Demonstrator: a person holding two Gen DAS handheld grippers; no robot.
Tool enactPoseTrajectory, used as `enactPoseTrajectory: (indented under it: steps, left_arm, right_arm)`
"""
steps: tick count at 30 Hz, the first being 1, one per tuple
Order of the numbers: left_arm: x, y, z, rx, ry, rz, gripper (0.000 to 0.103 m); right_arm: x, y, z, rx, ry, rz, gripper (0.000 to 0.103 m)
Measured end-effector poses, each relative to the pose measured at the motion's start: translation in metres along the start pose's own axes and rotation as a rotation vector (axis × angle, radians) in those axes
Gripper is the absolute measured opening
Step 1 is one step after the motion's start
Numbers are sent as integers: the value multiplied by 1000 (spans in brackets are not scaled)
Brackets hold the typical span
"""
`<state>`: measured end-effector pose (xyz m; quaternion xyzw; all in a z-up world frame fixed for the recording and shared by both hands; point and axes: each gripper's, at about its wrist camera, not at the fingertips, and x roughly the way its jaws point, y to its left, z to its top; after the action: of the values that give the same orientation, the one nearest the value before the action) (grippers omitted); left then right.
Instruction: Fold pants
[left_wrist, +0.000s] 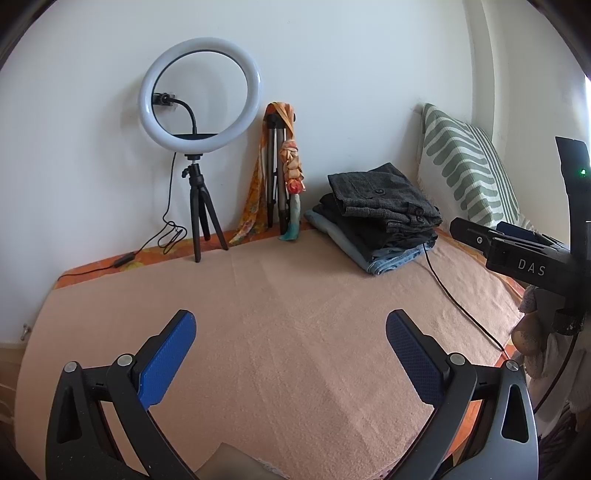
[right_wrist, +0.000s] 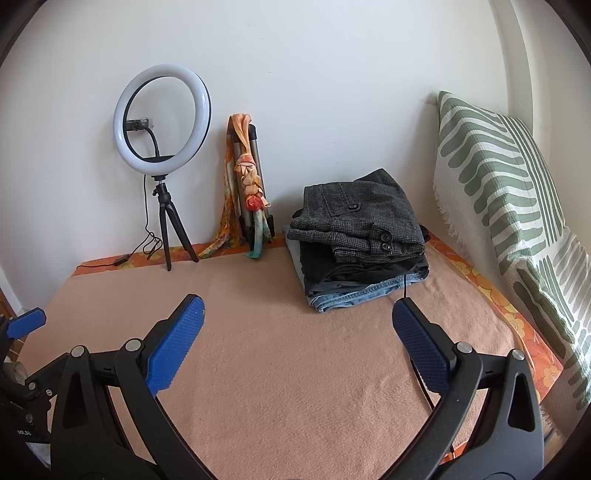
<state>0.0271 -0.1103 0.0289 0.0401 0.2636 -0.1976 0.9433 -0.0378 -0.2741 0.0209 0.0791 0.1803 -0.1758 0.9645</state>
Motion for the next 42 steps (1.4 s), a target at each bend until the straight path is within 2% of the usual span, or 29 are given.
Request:
enactPoseTrajectory:
  steps: [42]
  left_arm:
    - [-2, 0, 1, 14, -16, 11, 102]
  right_arm:
    - [0, 9, 2, -10, -4, 10, 103]
